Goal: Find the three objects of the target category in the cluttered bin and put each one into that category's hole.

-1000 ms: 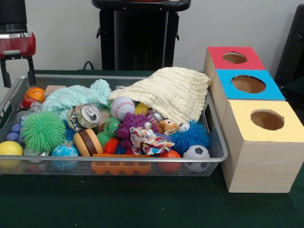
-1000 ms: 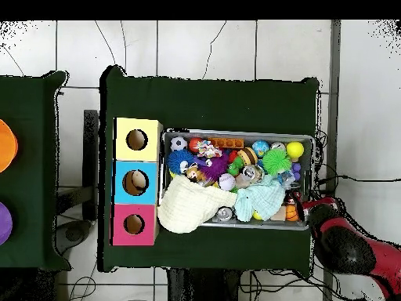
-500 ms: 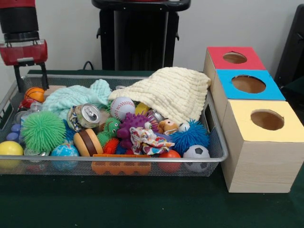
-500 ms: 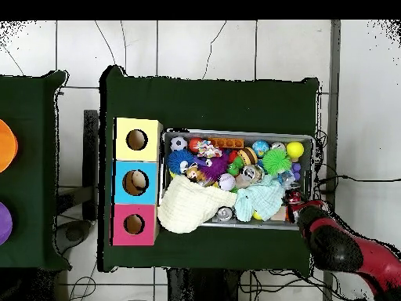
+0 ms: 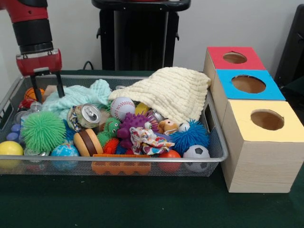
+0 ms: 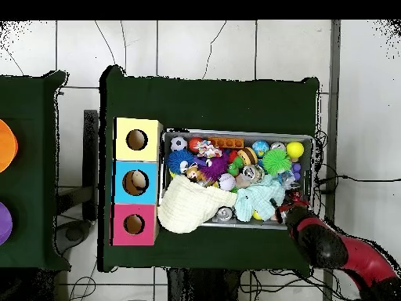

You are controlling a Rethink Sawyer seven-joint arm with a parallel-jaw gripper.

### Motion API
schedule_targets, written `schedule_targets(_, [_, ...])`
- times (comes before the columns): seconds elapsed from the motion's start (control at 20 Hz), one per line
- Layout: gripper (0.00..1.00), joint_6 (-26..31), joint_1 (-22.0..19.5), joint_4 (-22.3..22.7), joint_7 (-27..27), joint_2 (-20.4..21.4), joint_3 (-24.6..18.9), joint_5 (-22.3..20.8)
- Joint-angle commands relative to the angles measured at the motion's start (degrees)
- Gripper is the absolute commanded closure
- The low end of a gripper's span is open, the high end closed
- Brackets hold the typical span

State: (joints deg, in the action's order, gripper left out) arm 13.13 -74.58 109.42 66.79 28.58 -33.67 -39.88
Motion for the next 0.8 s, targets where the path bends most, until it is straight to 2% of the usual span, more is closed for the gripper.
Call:
schedule_targets(0.05, [0.00,-3.26,0.03,-4.44,7.62,-4.52,2.10,0.01])
schedule_targets(0.45, [0.00,-2.73,0.20,-3.17,7.71,-2.20,1.51,0.82])
schedule_targets(0.8, [0.00,-2.19,0.87,-6.51,6.58,-6.52,2.71,-0.08])
